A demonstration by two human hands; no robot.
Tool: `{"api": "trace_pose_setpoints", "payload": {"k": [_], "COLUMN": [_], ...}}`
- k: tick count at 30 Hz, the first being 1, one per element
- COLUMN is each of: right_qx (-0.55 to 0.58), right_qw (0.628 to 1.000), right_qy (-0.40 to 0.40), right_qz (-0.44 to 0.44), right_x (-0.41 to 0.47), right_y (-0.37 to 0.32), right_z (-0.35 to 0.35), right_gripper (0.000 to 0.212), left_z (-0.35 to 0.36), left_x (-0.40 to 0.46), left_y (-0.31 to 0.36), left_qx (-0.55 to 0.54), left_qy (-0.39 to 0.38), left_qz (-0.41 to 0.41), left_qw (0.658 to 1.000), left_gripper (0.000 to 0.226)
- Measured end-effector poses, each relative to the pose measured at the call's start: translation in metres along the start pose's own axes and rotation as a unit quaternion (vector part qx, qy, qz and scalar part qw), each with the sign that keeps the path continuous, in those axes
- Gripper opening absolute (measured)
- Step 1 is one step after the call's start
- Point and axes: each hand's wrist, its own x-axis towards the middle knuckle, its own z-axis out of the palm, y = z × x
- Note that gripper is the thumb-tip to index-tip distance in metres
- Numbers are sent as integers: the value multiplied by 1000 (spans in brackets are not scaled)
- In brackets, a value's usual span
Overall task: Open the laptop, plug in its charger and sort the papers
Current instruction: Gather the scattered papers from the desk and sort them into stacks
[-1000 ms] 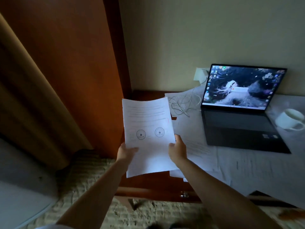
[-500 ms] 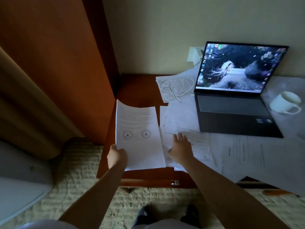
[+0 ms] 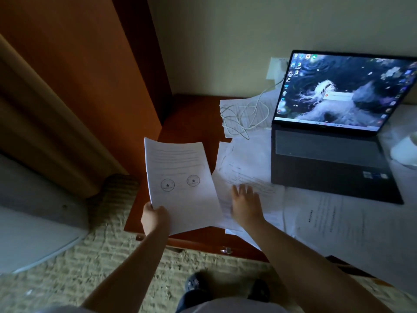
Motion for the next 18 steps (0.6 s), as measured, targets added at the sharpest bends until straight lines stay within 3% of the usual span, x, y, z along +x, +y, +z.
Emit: {"api": "trace_pose_setpoints", "payload": {"k": [4, 7, 8, 10, 12, 14, 18], "right_qx": [-17, 94, 151, 226, 214, 228, 224], "right_qw": [999, 992, 984, 964, 967, 953, 960], "right_qy": [-19, 39, 50, 70, 100, 190, 163], "right_qz": [26, 73, 86, 123, 97, 61, -37], "right_x": [1, 1, 1, 0, 0, 1, -5], "right_y": [10, 16, 17, 18, 7, -7, -32], "right_z": [-3, -22, -33, -46, -61, -75, -98], "right_gripper": [53, 15, 12, 21, 21, 32, 51], "left_z": [-1, 1, 3, 9, 16, 22, 26], "left_x": [-3, -5, -6, -8, -11, -14, -14], "left_y": [-5, -6, -5, -4, -2, 1, 9], "left_qx": [-33, -44, -42, -48, -53, -47, -7], "left_qy": [24, 24, 17, -2, -22, -37, -90], "left_qz": [-38, -53, -51, -46, -31, -17, -4], "left_qw": [998, 997, 998, 998, 998, 998, 996], "left_gripper": [34, 34, 34, 34, 29, 25, 30]}}
